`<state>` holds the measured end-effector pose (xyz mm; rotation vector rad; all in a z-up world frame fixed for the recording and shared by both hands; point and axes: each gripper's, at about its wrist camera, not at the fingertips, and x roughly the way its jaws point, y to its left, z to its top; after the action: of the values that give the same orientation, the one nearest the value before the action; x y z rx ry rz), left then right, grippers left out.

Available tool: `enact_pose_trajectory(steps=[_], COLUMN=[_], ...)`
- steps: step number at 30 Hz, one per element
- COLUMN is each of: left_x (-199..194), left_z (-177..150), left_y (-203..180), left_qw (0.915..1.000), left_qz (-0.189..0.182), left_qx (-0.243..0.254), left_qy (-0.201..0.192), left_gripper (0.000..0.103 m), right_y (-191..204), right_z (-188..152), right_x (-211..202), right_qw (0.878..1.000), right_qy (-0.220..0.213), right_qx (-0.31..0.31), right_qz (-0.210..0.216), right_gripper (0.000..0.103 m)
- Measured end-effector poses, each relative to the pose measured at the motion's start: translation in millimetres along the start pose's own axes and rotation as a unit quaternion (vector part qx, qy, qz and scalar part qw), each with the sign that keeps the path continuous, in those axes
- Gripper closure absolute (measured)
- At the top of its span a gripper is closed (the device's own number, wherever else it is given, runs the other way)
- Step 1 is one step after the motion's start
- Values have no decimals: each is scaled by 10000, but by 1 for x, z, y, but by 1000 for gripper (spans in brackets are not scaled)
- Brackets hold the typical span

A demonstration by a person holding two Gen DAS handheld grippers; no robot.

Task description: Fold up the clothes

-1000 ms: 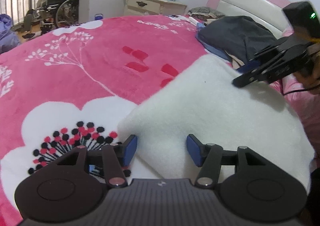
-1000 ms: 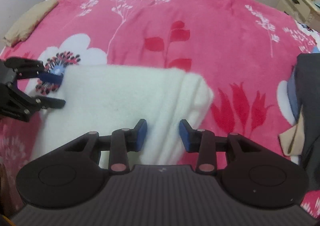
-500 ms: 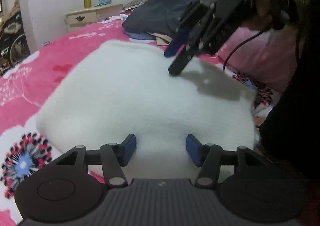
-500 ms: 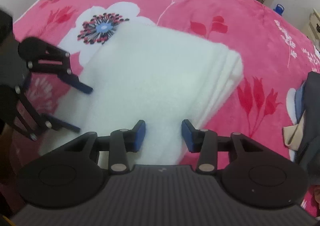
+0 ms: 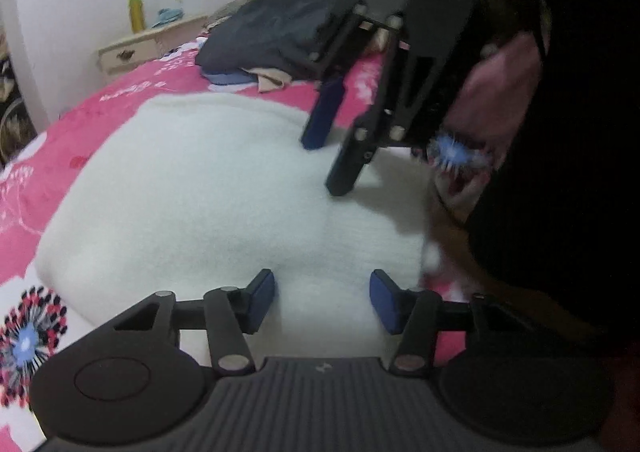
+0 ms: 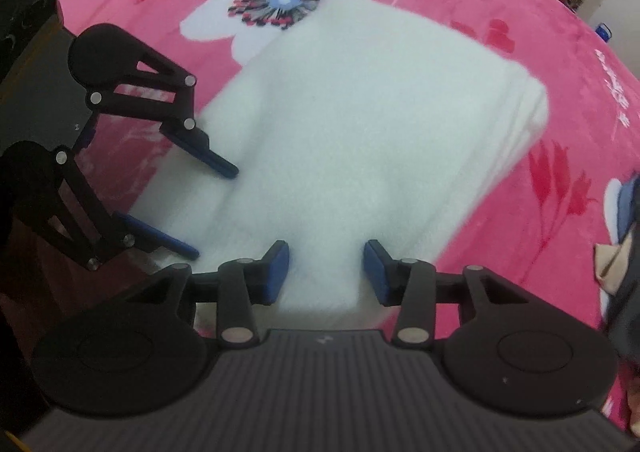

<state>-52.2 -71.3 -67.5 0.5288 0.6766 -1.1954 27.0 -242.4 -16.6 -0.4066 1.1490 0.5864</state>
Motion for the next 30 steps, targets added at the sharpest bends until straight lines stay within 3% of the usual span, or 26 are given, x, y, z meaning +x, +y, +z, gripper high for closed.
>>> enact_pose_trajectory(steps=[4,8,12,15,17,19,24,25,27,30], left_x=[2,14,4,7,7,2,-23,-27,-35,-38], left_z=[-2,-11,-1,-6,-5,0,11,14,20,29], left_y=[-16,-32,-21,-19,-20,-17,0,2,4,4], left_qw=[9998,9982,9998,9992,9991,9981,9890,9879,9857,9816], left_qz=[-44,143,-2,143,178,188,292,317,419,770], left_qx=[154,554,-44,-139,-128,-395,-1385,-1464,-1599,-1715], left_qy=[152,162,201,342,357,433,430,401,332,332], left_gripper=[50,48,49,49,49,49,32,29,18,10], right_y=[14,5,6,6,1,-4,-4,-4,0,6], right_z=[-20,-35,-31,-29,-32,-32,-21,-17,-13,-17], right_x=[3,29,13,6,17,14,-30,-34,-32,-23], right_qw=[9991,9984,9991,9992,9974,9951,9899,9880,9853,9834], right_qy=[296,522,283,130,271,207,-460,-522,-532,-325], right_qx=[-317,80,263,342,634,928,1322,1442,1584,1689], right_qz=[35,-190,-181,-150,-223,-256,-208,-194,-349,-585], right_gripper=[63,64,65,65,65,65,60,53,45,43])
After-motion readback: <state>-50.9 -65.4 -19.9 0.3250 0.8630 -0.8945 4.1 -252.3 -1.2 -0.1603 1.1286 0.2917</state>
